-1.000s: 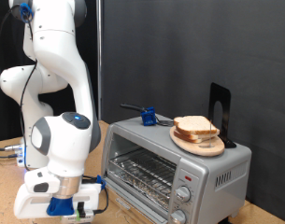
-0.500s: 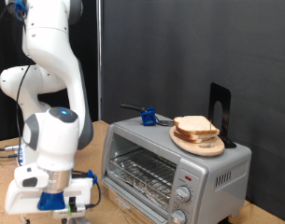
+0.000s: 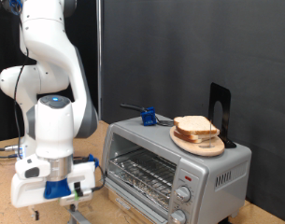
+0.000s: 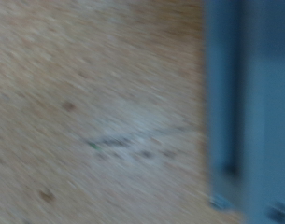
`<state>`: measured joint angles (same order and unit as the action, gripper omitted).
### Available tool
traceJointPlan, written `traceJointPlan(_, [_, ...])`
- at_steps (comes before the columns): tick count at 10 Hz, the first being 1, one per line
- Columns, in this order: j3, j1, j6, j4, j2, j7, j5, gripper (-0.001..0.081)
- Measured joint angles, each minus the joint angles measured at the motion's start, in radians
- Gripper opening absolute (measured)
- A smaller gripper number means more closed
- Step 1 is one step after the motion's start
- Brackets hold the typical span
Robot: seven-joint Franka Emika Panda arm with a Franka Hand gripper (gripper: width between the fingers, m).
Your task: Make a piece of toast with the oven
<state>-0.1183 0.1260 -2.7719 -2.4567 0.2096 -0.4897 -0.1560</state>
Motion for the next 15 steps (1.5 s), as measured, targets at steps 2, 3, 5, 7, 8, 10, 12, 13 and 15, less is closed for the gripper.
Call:
traceJointPlan(2, [0.079, 0.055, 0.097, -0.006, -0.096, 0.326, -0.280, 0.0808])
traceJointPlan(3, [0.082, 0.059, 0.165, -0.007, -0.144, 0.427, -0.353, 0.0808])
traceJointPlan(5, [0.077, 0.059, 0.307, -0.008, -0.236, 0.477, -0.363, 0.0808])
traceJointPlan(7, [0.071, 0.061, 0.459, -0.003, -0.321, 0.514, -0.335, 0.0808])
traceJointPlan(8, [0.066, 0.061, 0.496, -0.005, -0.356, 0.529, -0.328, 0.0808])
traceJointPlan(10, [0.065, 0.062, 0.498, -0.032, -0.406, 0.515, -0.300, 0.0808])
traceJointPlan(12, [0.065, 0.062, 0.498, -0.029, -0.403, 0.529, -0.335, 0.0808])
traceJointPlan(13, [0.065, 0.061, 0.508, -0.023, -0.410, 0.561, -0.385, 0.0808])
traceJointPlan(15, [0.082, 0.055, 0.497, -0.017, -0.468, 0.563, -0.395, 0.0808])
